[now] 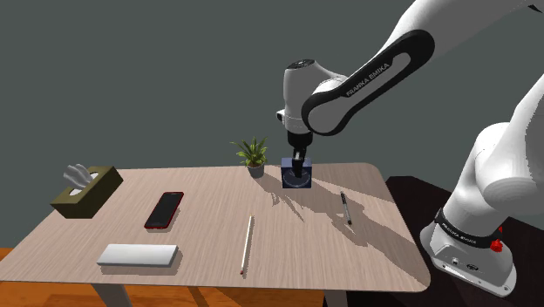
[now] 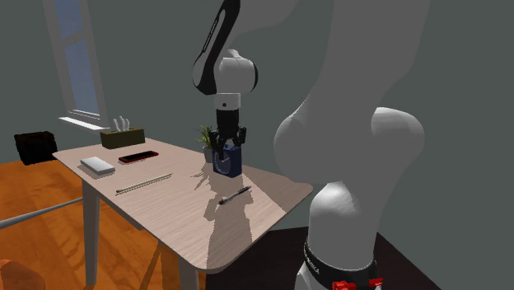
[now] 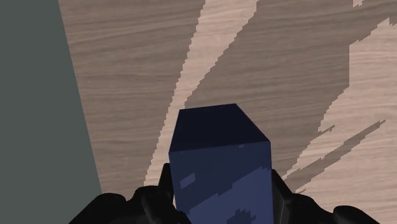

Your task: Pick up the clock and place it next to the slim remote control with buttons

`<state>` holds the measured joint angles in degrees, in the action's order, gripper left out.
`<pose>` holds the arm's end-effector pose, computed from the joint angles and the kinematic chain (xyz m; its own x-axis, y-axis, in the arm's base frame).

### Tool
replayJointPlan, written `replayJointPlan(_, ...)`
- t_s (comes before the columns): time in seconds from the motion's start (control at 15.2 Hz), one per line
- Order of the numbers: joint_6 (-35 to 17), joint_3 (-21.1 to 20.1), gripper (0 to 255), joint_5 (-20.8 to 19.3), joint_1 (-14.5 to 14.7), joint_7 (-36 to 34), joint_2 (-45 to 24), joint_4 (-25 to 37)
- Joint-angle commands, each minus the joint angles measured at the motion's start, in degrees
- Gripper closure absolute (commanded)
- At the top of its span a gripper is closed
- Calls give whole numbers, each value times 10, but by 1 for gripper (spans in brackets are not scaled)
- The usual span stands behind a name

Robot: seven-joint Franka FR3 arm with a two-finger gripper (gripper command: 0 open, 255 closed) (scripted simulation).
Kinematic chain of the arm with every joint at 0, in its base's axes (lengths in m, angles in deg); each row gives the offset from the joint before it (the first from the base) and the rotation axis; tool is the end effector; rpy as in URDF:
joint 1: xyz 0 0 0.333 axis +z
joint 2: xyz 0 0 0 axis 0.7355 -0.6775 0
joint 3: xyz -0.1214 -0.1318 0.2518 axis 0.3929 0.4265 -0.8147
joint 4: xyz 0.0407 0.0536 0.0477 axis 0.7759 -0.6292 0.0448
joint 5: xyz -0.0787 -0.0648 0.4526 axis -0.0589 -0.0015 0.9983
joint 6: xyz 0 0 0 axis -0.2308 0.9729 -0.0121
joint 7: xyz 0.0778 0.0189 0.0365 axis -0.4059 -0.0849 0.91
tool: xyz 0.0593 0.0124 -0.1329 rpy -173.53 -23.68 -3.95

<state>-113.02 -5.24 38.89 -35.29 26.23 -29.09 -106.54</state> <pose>0.4895 0.1938 0.2503 0.8575 0.5144 0.0127 0.5144 -0.8576 0.0052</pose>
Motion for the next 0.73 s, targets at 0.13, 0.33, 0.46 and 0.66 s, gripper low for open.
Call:
replayJointPlan(0.13,0,0,255,0,0,0,0,0)
replayJointPlan(0.33,16,1,255,2,0,2,10,6)
replayJointPlan(0.46,33,1,255,3,0,3,20,13)
replayJointPlan(0.66,58,2,255,6,0,5,33,24)
